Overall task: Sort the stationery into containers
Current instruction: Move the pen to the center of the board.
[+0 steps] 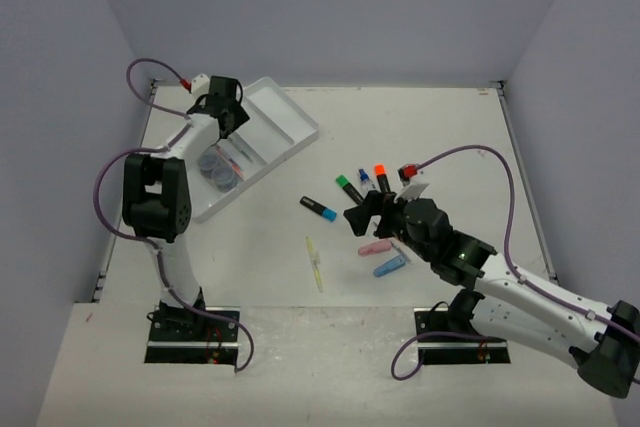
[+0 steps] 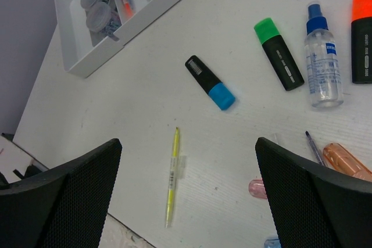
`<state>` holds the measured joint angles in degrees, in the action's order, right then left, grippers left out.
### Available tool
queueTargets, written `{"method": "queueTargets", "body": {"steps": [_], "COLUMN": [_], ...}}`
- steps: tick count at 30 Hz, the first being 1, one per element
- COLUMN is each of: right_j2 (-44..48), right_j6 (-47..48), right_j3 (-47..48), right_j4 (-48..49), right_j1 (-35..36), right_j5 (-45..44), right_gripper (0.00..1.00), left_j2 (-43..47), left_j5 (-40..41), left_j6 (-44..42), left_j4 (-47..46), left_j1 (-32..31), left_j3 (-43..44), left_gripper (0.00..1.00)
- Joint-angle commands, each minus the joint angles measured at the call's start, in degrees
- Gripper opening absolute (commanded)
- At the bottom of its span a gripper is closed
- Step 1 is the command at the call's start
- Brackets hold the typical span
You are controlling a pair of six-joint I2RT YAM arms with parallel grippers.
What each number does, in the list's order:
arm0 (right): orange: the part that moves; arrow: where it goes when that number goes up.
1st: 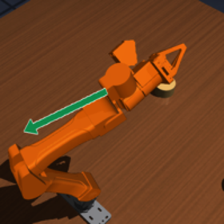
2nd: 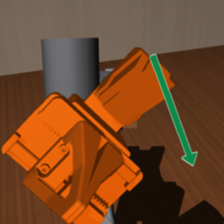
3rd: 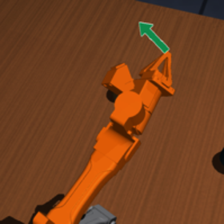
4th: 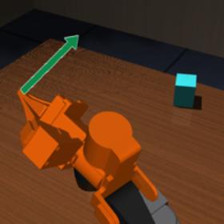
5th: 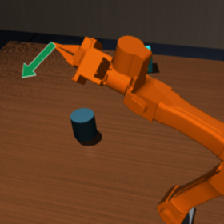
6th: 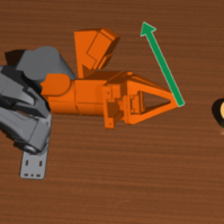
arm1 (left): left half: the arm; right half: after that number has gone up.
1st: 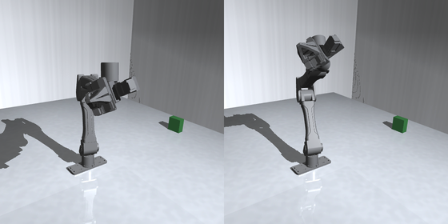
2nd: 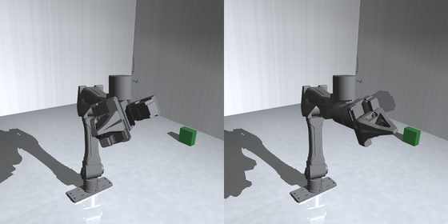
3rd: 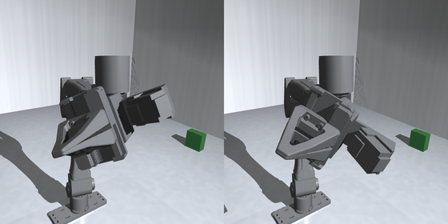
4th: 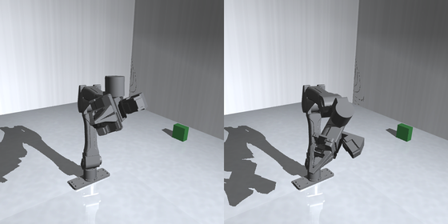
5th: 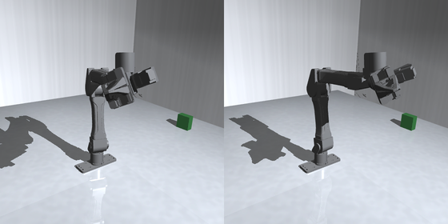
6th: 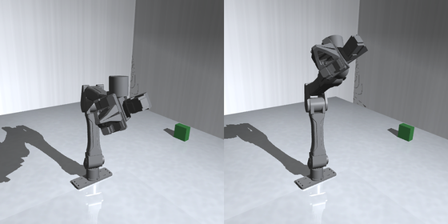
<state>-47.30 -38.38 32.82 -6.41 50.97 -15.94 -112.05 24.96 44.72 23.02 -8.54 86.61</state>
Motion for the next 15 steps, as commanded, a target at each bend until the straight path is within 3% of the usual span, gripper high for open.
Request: {"method": "queueTargets", "body": {"steps": [1,3,5,6,10,15], "right_j2": [-6.07,-10.22,-16.85,-19.68,-28.79,-36.00], "right_j6": [0.60,-0.80,-2.36,-2.89,-5.23,-7.10], "right_j3": [4.69,7.38,9.91,10.53,18.88,25.71], "right_j4": [1.96,0.66,-0.46,-0.94,-11.99,-19.01], "right_j1": [0.10,0.12,1.05,2.66,7.57,10.92], "right_j5": [4.84,7.42,10.96,10.46,3.23,1.76], "right_gripper": [0.99,0.99,0.99,0.99,0.96,0.65], "left_j2": [9.78,15.84,23.66,26.44,46.16,59.85], "left_j5": [-5.01,-13.93,-26.50,-28.59,-22.85,-20.65], "left_j6": [0.72,-1.11,-3.30,-3.93,-6.58,-8.29], "left_j4": [-3.16,-3.30,-3.11,-3.25,-2.74,3.28], "left_j1": [0.04,-0.13,-0.82,-2.03,-7.79,-8.52], "left_j3": [-2.90,-4.28,-8.38,-10.19,-21.39,-29.99], "left_gripper": [0.88,0.98,1.00,1.00,1.00,1.00]}}
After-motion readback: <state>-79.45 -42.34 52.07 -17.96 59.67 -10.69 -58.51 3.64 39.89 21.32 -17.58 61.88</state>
